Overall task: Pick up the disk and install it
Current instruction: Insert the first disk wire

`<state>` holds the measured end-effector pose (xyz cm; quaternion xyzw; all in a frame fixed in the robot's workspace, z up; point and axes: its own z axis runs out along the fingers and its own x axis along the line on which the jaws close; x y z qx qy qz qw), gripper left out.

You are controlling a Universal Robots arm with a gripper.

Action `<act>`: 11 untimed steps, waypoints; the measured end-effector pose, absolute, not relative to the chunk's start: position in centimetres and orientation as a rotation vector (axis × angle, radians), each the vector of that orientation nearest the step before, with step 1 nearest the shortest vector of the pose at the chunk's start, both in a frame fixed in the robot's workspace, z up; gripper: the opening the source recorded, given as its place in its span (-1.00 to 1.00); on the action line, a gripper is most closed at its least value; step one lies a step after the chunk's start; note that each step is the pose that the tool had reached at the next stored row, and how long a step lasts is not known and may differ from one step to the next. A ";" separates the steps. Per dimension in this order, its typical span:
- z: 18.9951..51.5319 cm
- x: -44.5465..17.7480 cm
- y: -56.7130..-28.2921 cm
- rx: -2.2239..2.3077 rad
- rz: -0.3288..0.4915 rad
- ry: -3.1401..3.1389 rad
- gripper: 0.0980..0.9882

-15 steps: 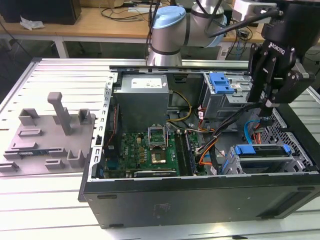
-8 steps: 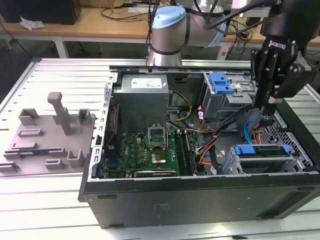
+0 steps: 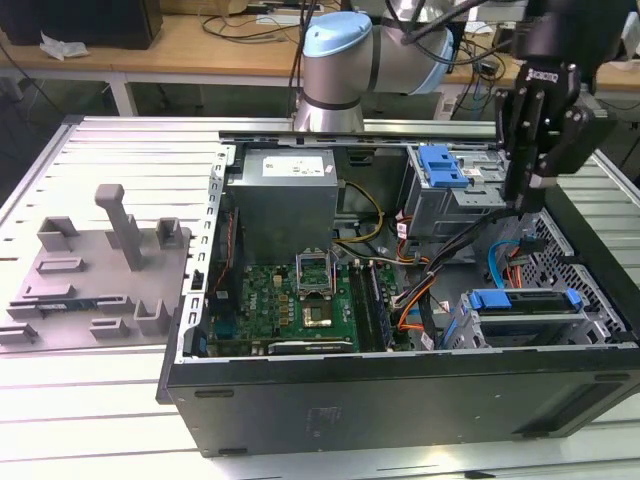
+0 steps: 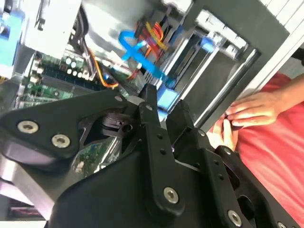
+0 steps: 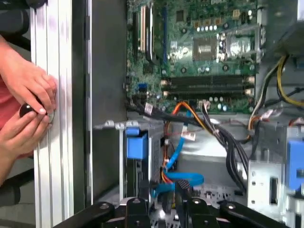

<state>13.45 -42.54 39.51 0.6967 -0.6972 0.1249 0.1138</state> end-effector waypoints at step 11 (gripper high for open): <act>37.7 15.7 -42.8 2.006 0.381 -2.081 -0.43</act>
